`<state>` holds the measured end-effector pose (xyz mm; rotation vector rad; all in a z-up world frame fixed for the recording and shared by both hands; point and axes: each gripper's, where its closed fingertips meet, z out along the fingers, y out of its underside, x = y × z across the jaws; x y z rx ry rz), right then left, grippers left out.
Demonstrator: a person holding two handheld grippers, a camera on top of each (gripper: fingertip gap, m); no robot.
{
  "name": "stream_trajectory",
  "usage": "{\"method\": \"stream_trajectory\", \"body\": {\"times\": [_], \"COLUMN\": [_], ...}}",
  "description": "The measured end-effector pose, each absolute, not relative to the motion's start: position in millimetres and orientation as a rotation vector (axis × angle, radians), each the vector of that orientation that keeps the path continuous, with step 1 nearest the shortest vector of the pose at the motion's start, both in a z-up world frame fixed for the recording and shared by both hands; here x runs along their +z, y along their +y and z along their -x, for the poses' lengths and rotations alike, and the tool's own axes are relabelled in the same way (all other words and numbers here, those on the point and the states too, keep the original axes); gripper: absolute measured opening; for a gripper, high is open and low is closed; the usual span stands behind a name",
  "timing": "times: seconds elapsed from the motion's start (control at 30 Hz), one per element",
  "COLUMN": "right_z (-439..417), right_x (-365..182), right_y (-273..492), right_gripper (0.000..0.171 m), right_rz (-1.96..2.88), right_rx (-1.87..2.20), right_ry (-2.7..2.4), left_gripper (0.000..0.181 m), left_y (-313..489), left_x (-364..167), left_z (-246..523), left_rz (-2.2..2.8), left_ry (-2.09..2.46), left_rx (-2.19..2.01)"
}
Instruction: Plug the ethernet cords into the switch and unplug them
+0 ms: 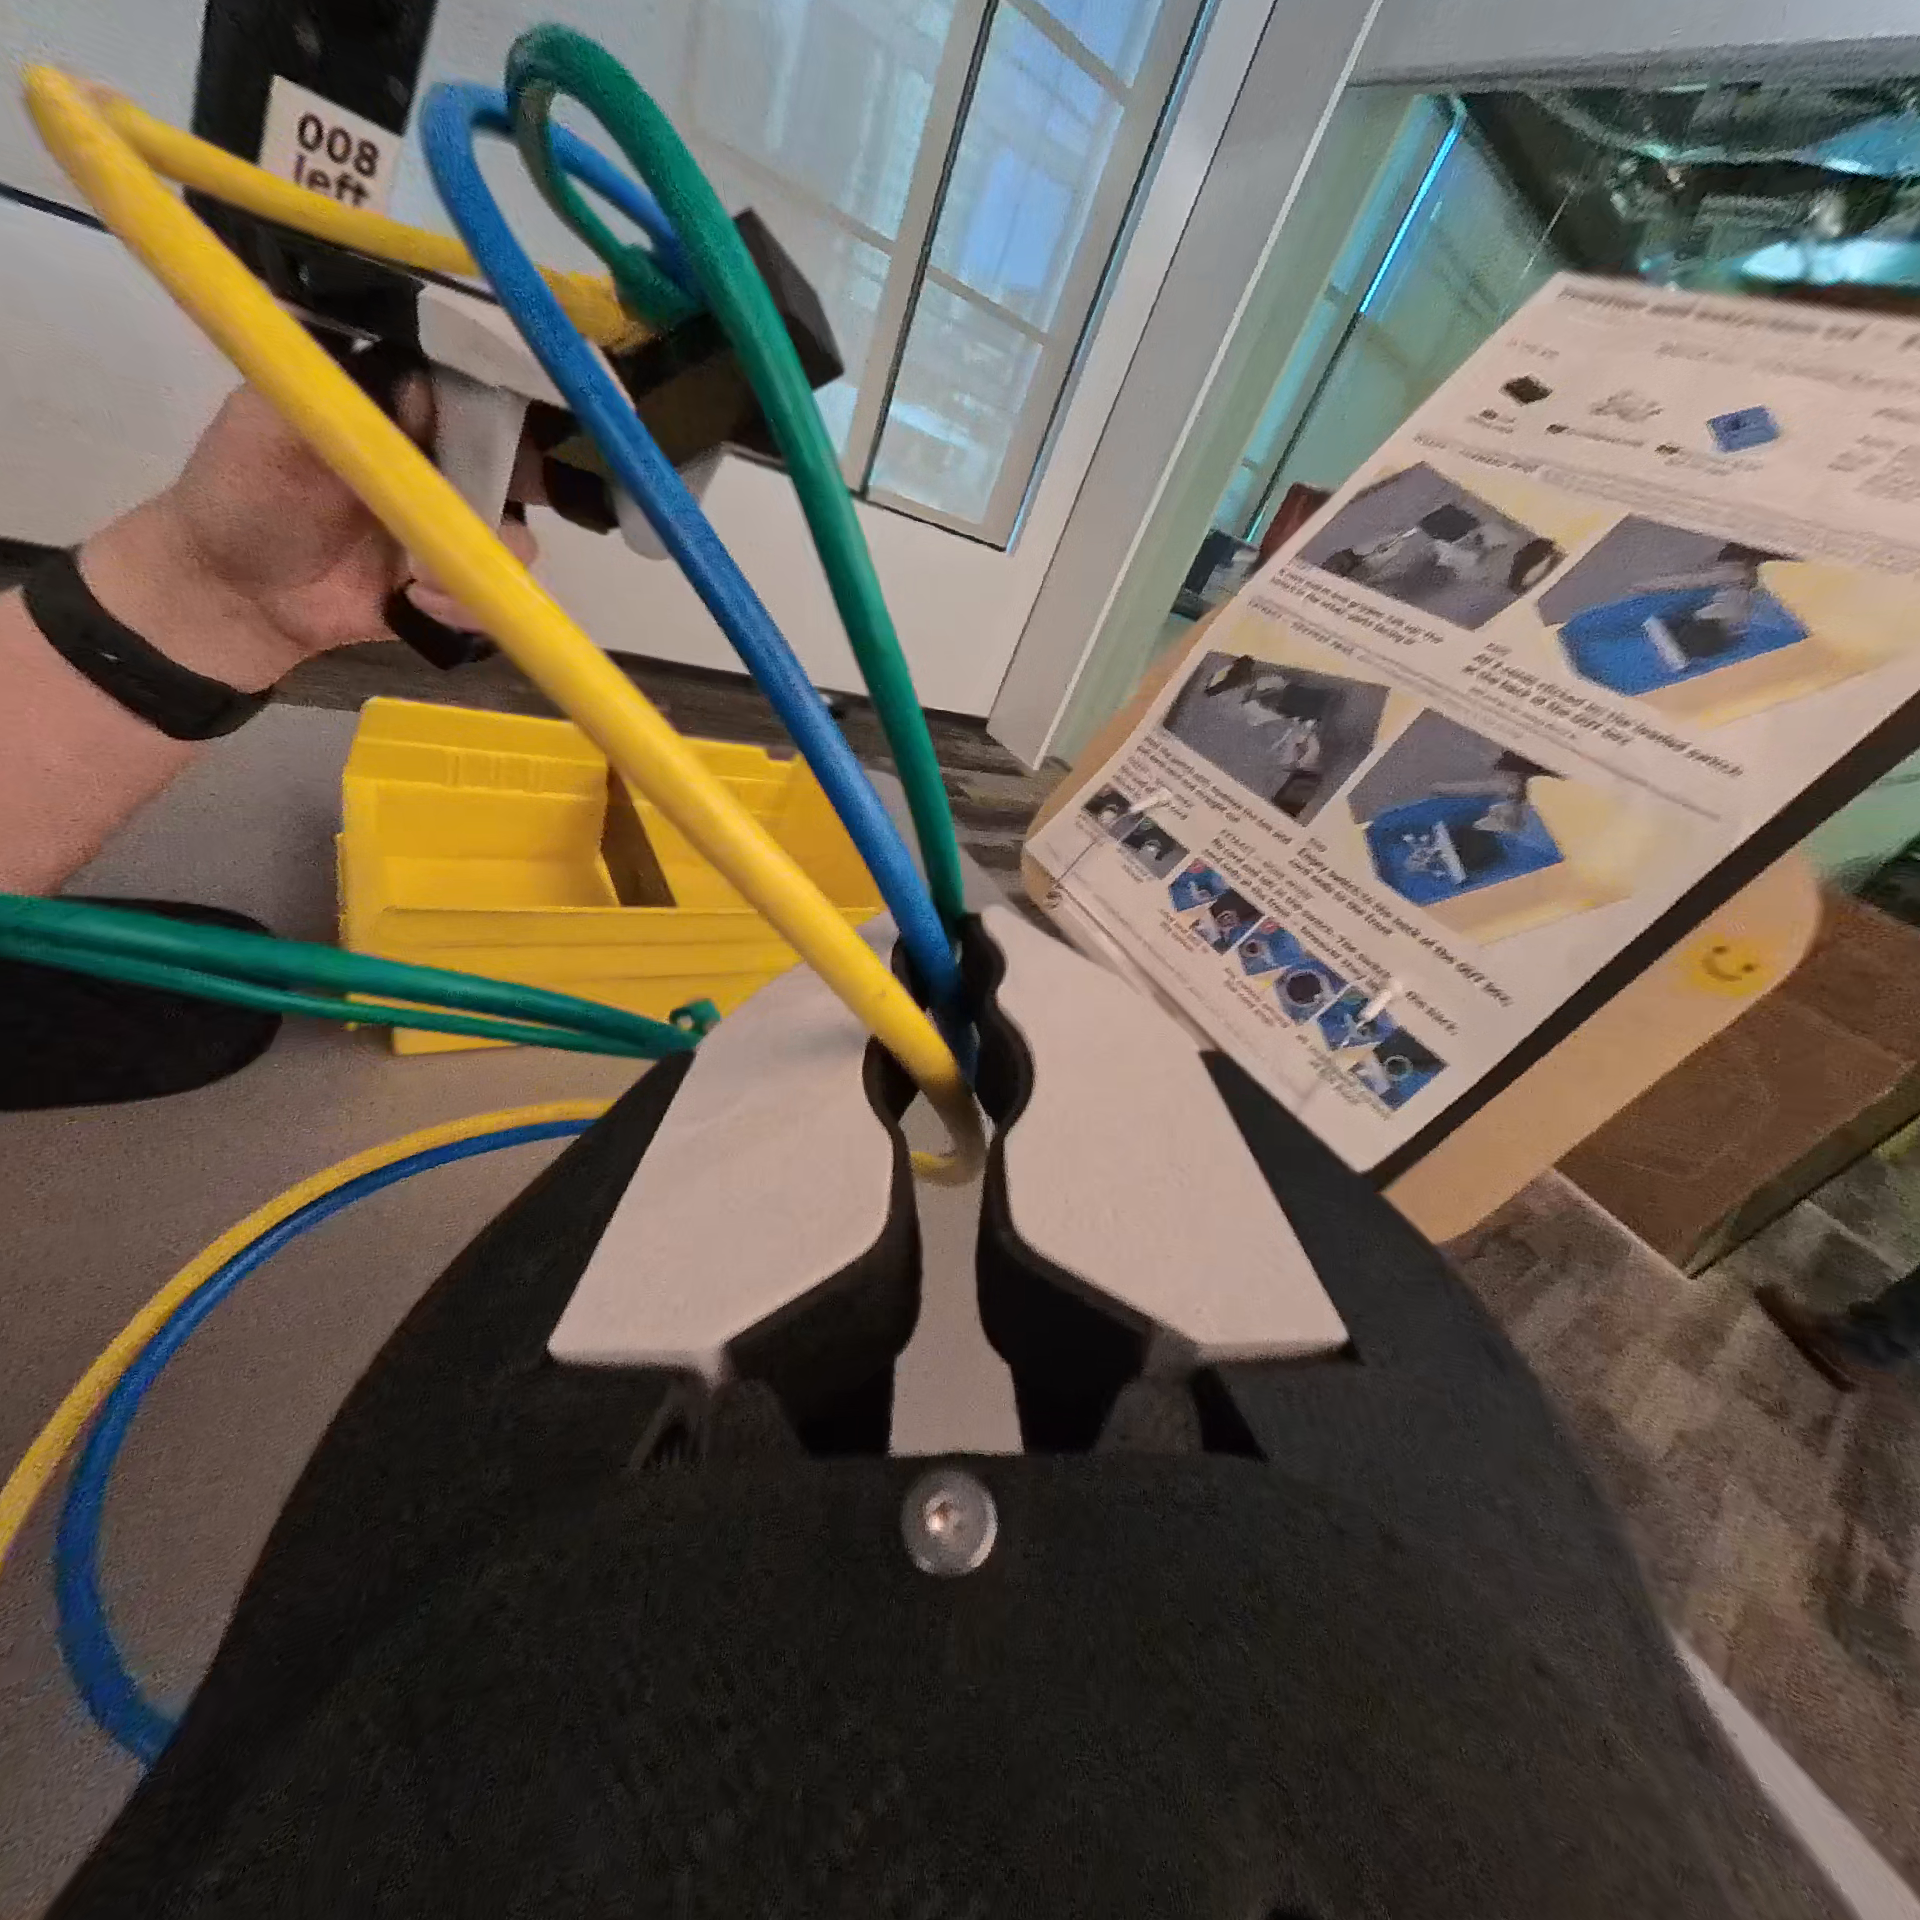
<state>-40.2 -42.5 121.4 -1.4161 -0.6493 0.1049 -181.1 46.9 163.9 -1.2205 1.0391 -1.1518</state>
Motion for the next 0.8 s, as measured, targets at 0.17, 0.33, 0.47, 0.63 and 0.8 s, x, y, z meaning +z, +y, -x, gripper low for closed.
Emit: {"method": "stream_trajectory", "body": {"times": [0.17,0.33,0.47,0.63,0.8], "right_z": [-1,-55,-103,-175,-232], "right_x": [195,288,323,290,235], "right_y": [-43,-55,-66,-64,-66], "right_gripper": [0.007,0.006,0.007,0.007,0.007], "right_rz": [1.4,1.35,1.344,1.46,1.553], "right_rx": [-0.073,-0.342,-0.473,-0.492,-0.558], "right_ry": [-0.678,-0.65,-0.649,-0.614,-0.553], "left_gripper": [0.079,0.08,0.079,0.08,0.079], "left_y": [47,48,39,35,40], "left_x": [220,313,359,342,302], "left_z": [155,103,55,-14,-68], "left_rz": [1.172,1.111,1.048,1.085,1.147], "left_ry": [1.077,1.14,1.186,1.252,1.294], "left_rx": [-1.101,-1.09,-1.063,-1.016,-0.977]}}
